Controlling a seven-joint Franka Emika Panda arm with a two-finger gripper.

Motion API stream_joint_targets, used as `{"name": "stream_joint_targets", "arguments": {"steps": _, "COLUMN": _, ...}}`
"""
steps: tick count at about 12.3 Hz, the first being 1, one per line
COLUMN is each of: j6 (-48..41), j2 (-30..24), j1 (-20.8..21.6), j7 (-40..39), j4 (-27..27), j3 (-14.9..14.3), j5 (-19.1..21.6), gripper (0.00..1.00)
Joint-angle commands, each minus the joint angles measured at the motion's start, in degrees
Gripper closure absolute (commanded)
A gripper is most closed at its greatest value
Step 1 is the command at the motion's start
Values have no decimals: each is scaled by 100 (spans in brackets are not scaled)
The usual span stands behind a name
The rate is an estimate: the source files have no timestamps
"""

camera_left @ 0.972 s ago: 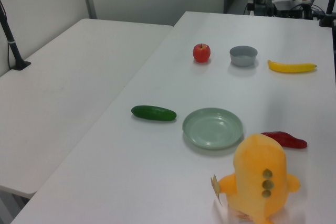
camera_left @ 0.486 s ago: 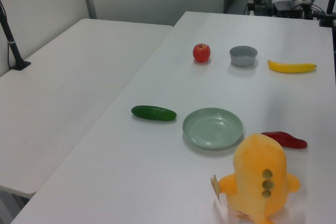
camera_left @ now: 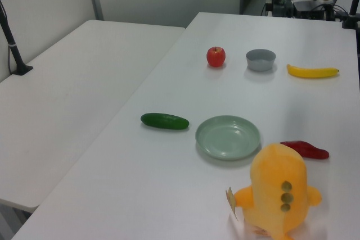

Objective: Put the red apple in the bowl

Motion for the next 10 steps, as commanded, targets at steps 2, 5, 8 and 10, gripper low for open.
{"name": "stream_joint_targets", "arguments": {"steps": 2, "j6": 137, "j2": -118, "j1": -67, "j7": -229, "j4": -161, "j3": -34, "j5": 99, "gripper": 0}}
{"name": "stream_joint_targets", "arguments": {"steps": 5, "j6": 146, "j2": -118, "j1": -67, "j7": -229, "j4": -161, "j3": -43, "j5": 99, "gripper": 0}}
{"name": "stream_joint_targets", "arguments": {"steps": 8, "j6": 154, "j2": -109, "j1": -103, "j7": -229, "j4": -161, "j3": -43, "j5": 99, "gripper": 0}}
{"name": "stream_joint_targets", "arguments": {"steps": 10, "j6": 154, "j2": -101, "j1": -94, "j7": -229, "j4": -161, "j3": -34, "j5": 99, "gripper": 0}}
